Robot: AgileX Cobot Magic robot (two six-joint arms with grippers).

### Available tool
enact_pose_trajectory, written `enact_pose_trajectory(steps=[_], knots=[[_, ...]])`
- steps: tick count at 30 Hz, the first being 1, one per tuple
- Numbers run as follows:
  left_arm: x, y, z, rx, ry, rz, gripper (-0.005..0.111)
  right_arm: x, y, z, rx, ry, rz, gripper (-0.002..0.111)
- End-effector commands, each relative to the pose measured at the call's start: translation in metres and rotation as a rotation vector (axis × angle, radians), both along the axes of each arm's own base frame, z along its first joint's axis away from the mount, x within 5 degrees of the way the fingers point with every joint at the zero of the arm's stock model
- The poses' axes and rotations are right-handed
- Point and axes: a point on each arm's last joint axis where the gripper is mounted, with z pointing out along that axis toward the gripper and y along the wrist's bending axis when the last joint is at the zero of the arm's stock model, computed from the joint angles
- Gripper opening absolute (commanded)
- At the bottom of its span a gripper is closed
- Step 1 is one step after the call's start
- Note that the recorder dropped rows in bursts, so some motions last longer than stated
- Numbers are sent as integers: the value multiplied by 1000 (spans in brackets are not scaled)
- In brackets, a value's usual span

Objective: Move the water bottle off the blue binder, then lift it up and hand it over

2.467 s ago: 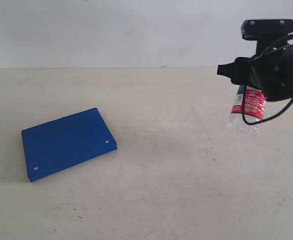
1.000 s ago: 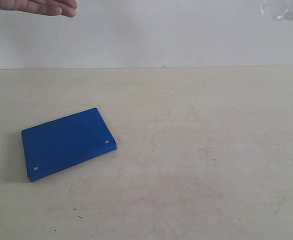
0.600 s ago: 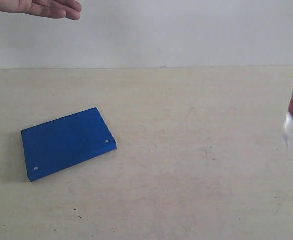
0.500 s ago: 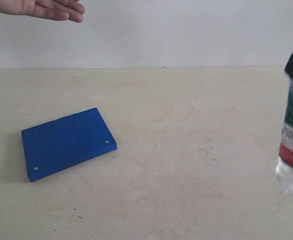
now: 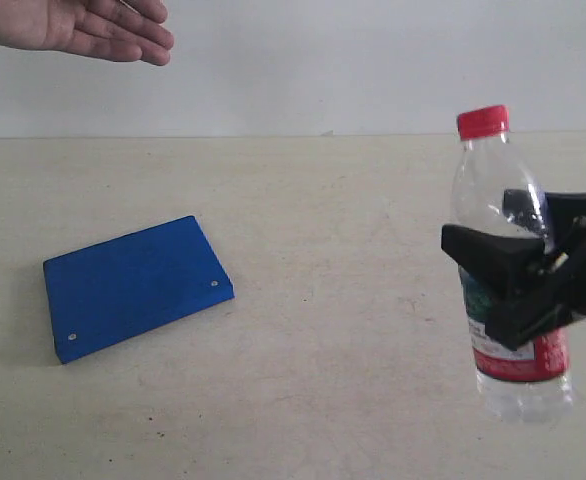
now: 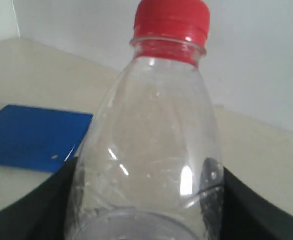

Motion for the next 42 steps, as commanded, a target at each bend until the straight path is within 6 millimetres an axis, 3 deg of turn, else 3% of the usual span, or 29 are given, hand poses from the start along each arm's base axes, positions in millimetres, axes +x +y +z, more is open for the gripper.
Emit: enact_pose_trajectory(steps=[1, 6, 14, 22, 27, 32, 36, 42], knots=[[0, 0, 1, 0, -14, -1, 4, 39, -8, -11, -9, -71, -185, 0], [0, 0, 1, 0, -14, -1, 4, 78, -8, -24, -25, -52, -281, 0], [0, 0, 1, 0, -14, -1, 4, 177, 10, -23, -18, -86, -315, 0], [0, 0, 1, 0, -14, -1, 4, 253, 19, -26, 185, -148, -407, 0], [0, 0, 1, 0, -14, -1, 4, 272, 7, -33, 345, -191, -582, 0], [0, 0, 1, 0, -14, -1, 4, 284, 15, -43, 191, -192, -529, 0], [0, 0, 1, 0, -14, -1, 4, 298, 20, -38, 115, -259, -499, 0], [0, 0, 1, 0, -14, -1, 4, 325, 27, -18, 140, -323, -491, 0]])
